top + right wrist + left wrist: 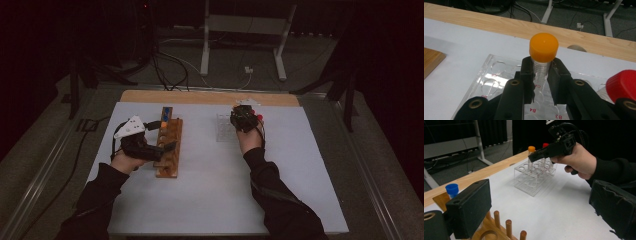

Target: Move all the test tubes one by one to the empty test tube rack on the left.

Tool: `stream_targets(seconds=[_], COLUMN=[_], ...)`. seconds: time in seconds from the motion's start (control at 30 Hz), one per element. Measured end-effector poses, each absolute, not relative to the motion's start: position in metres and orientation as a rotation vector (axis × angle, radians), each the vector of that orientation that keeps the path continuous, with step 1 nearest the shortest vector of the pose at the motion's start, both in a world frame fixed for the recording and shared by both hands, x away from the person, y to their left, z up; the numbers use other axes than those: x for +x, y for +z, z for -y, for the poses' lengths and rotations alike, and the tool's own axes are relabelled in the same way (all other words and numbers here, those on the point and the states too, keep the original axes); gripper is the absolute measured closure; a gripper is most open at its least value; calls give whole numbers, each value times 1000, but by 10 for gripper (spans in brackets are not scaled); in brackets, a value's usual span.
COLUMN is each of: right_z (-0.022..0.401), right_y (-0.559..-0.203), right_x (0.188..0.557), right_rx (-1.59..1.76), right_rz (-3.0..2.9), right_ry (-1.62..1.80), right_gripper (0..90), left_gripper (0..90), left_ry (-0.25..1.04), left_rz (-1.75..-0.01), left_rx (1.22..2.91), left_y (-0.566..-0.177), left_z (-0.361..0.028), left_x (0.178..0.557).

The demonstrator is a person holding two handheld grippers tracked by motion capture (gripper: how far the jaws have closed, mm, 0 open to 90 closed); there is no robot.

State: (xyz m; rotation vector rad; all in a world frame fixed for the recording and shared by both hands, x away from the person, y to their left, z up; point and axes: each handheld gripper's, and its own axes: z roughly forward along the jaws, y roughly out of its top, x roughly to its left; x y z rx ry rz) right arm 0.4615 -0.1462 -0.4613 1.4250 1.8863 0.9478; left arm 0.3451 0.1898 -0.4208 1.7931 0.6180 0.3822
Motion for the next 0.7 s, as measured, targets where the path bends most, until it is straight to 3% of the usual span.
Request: stream_targets(seconds=[0.7], right_z=[142], right_y=[-427], right_x=[450], right_rx=[1299], right_rz=[-1855], right_ry=[960], right_gripper=[751], left_gripper=[52], left_ry=[377], left_rz=[-611], left_rx=[1794], left_y=[-420], left_z=[-189], left_x=[344])
